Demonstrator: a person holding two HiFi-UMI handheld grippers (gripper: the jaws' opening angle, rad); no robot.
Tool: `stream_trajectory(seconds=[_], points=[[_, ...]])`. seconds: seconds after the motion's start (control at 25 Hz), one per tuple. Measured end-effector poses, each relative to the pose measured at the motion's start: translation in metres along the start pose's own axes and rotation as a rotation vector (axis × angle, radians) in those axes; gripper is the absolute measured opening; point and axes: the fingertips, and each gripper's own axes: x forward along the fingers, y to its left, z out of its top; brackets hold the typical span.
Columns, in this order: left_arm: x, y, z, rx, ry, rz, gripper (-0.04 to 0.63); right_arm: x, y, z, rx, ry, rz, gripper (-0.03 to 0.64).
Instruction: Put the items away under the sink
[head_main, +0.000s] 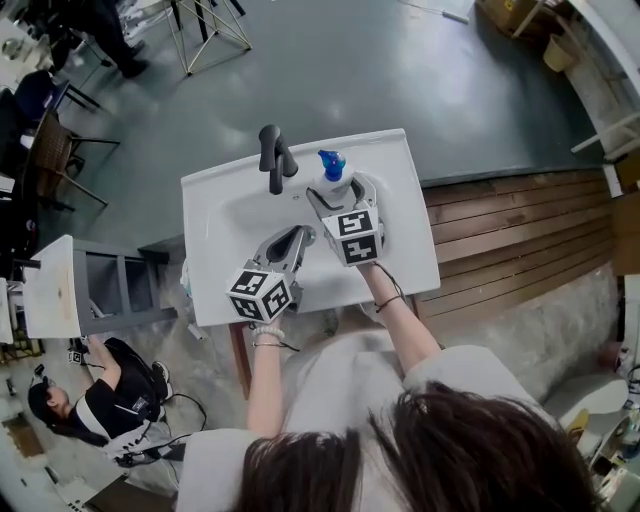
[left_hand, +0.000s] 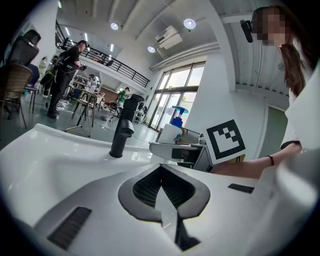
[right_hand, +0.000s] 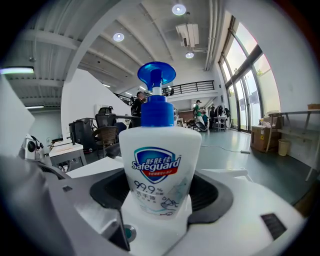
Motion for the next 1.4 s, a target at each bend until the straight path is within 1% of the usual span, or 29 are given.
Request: stream_trajectory(seconds=[0.28, 0.44, 0.68, 1.28, 1.4], points=[[-0.023, -0.007, -0.004, 0.001, -0.025, -0.024, -0.003, -0.024, 0.016, 0.001, 0.001, -0.008, -0.02, 0.359], [-0.037, -0.013, -0.009, 0.012, -0.028, -0.049, -0.003, -0.036, 0.028, 0.001, -0.001, -0.017, -0.029, 0.359], [-0.06, -0.017, -0.015, 0.026, -0.039, -0.063, -0.003, -0.057, 0.044, -0.003, 0.0, -0.022, -0.045, 0.359], [-0.143, -0.042, -0.042, 0.055, -0.083, -0.073, -0.003, -0.126, 0.11, -0.019, -0.015, -0.05, -0.055, 0.359], [-0.16, -0.05, -0.049, 0.061, -0.087, -0.073, -0.003, -0.142, 0.126, -0.025, -0.027, -0.054, -0.043, 0.359]])
